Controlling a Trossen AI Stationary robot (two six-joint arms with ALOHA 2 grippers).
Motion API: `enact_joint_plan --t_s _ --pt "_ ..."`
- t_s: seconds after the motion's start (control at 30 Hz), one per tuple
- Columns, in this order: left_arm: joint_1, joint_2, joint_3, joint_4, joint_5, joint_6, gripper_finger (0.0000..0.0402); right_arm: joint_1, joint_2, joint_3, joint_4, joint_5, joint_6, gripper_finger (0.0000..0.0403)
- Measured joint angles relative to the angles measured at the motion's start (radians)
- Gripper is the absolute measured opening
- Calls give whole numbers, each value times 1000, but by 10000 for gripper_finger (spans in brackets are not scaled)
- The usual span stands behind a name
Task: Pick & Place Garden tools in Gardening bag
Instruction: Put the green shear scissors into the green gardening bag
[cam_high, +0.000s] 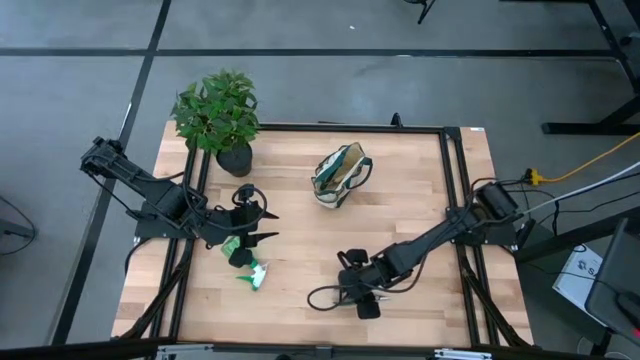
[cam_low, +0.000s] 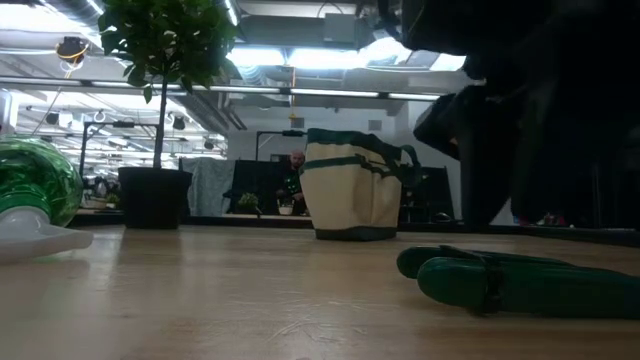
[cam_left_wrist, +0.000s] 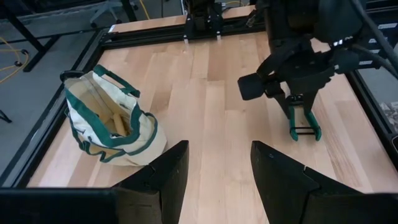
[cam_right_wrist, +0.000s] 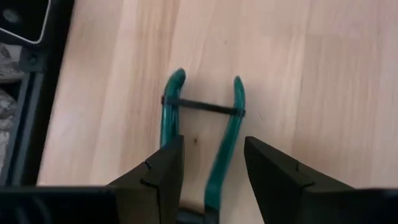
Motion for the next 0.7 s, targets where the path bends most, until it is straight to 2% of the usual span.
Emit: enact_joint_plan --t_s 0.47,0.6,0.7 --pt "0 0 0 0 0 0 169 -31 72 3 -23 4 -21 169" --pt "0 0 0 0 0 0 169 -31 85 6 -36 46 0 168" --pt "0 0 0 0 0 0 169 -32 81 6 -63 81 23 151"
